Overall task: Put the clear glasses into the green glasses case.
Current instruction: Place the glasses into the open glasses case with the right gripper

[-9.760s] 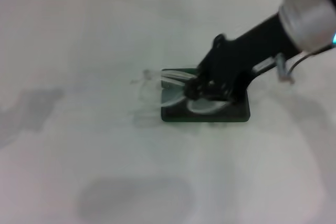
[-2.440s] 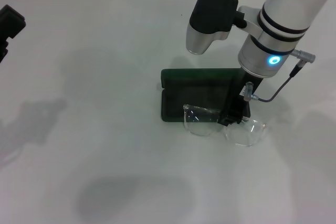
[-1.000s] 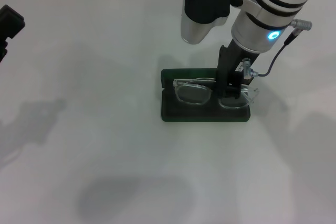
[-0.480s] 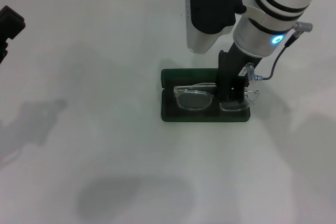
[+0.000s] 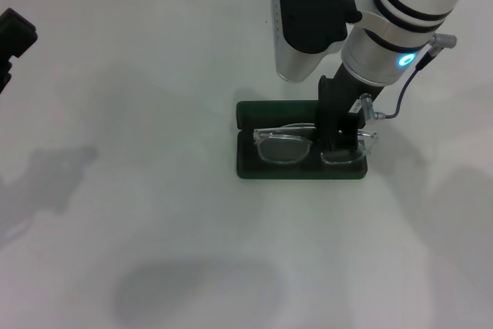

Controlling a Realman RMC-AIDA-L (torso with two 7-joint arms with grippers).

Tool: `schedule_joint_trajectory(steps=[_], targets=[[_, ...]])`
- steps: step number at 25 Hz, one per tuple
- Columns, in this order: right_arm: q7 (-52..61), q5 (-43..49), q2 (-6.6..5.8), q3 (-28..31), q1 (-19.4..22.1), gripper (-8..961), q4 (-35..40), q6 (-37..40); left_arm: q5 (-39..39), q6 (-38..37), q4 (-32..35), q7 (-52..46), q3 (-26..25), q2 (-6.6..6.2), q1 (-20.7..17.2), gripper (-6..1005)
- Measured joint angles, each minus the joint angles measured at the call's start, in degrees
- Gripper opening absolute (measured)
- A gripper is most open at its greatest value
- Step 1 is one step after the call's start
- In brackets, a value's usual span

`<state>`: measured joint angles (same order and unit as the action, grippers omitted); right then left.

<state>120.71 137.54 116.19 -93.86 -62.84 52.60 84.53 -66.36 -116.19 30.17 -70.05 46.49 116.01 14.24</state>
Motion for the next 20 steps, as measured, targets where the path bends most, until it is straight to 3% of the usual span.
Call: schedule_joint_trajectory(steps=[20], targets=[[-0.7, -1.3, 0.0, 0.0, 0.2, 93, -1.5, -0.8, 0.0, 0.0, -0.2, 0.1, 0.0, 0.09, 0.0, 48]])
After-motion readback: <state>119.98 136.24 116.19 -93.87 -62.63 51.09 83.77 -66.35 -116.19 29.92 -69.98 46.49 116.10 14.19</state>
